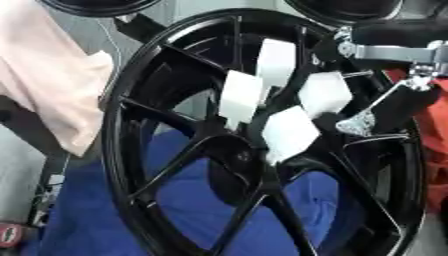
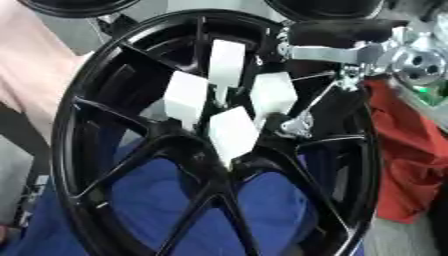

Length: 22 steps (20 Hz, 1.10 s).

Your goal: Pull the pin out of the wheel hub.

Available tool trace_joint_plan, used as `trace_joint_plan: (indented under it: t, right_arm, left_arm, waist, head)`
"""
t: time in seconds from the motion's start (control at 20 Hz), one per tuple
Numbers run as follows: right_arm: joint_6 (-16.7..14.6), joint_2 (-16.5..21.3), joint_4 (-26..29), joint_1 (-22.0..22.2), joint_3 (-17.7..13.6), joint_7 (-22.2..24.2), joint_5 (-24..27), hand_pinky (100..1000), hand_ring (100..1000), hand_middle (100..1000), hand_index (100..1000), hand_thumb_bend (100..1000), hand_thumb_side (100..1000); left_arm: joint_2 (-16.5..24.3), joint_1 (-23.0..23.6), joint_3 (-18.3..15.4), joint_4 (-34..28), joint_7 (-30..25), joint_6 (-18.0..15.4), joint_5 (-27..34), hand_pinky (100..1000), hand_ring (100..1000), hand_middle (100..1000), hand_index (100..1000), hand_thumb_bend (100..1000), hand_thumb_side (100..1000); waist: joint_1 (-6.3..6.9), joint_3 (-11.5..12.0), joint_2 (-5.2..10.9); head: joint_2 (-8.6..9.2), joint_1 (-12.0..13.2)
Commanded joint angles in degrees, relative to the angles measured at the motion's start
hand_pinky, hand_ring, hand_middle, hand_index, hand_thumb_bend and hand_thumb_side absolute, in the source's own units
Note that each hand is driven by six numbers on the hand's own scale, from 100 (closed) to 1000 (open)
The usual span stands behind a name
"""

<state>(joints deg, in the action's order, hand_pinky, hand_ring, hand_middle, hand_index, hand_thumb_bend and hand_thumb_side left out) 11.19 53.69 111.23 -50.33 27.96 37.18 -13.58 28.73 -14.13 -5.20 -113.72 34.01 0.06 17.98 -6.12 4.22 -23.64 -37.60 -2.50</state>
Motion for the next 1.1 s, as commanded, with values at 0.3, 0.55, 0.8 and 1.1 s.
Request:
trace_joint_plan:
  t: [0.3, 0.55, 0.8, 1.1]
  right_arm:
    - [0.21, 1.39, -0.69, 0.03, -0.61, 0.04, 2.27, 657, 449, 489, 615, 100, 100]
    - [0.80, 1.54, -0.53, 0.19, -1.09, -0.56, 3.49, 617, 395, 455, 571, 100, 100]
    - [1.57, 1.75, 0.16, 0.00, -1.67, -2.36, 4.64, 616, 372, 434, 545, 100, 100]
    - [1.77, 2.34, 1.39, -0.76, -2.71, -2.62, 4.49, 634, 357, 421, 535, 100, 100]
  left_arm:
    - [0.66, -0.27, -0.61, -0.87, -0.04, -0.12, -0.93, 733, 725, 664, 771, 155, 794]
    - [0.63, -0.15, -0.60, -0.87, -0.05, -0.04, -1.20, 735, 728, 665, 770, 154, 794]
    - [0.65, -0.02, -0.58, -0.87, -0.19, 0.19, -1.55, 739, 732, 666, 769, 153, 795]
    - [0.65, 0.29, -0.66, -0.87, -0.21, 0.34, -1.83, 742, 734, 665, 764, 154, 795]
  waist:
    - [0.42, -0.17, 1.13]
    - [0.43, -0.26, 1.14]
    - [0.46, -0.43, 1.35]
    - [0.34, -0.84, 1.91]
  head:
    - [0.89, -0.19]
    - [0.91, -0.17]
    - [0.81, -0.14]
    - [0.61, 0.05]
